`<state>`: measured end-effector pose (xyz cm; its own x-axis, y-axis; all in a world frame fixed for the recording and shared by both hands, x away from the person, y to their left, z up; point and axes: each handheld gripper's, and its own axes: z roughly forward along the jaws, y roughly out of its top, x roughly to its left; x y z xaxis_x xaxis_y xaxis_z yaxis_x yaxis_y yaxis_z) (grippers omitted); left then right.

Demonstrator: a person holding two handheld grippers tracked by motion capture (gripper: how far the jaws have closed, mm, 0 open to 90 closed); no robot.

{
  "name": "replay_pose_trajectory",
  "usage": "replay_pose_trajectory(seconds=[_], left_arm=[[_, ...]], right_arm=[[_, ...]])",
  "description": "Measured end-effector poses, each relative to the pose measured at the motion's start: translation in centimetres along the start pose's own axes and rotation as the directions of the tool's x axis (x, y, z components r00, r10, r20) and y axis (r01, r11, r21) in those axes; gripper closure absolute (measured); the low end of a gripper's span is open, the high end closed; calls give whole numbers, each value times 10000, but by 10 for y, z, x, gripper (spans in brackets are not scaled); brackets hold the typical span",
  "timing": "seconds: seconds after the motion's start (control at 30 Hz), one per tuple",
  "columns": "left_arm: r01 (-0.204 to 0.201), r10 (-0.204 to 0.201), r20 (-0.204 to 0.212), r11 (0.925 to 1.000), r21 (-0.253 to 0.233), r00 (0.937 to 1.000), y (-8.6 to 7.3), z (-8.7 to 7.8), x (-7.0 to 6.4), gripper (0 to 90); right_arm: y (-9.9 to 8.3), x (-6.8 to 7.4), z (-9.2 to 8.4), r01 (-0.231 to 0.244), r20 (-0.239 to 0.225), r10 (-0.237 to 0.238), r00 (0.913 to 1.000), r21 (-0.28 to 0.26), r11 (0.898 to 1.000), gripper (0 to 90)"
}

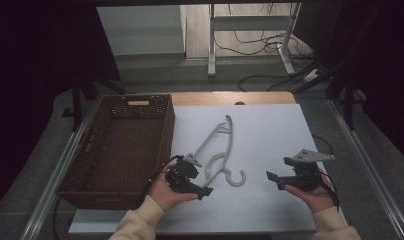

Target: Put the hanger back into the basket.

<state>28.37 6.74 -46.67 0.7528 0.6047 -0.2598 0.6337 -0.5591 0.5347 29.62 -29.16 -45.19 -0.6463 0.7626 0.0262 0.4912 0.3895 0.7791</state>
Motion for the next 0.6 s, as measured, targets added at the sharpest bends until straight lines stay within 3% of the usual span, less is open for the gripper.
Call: replay_pose_trajectory(seconds=[0.6], left_arm=[[332,-314,-322,9978,568,9990,-9,25,8,276]], right_arm=[[0,1,2,59,-24,-59,10000,88,9999,168]])
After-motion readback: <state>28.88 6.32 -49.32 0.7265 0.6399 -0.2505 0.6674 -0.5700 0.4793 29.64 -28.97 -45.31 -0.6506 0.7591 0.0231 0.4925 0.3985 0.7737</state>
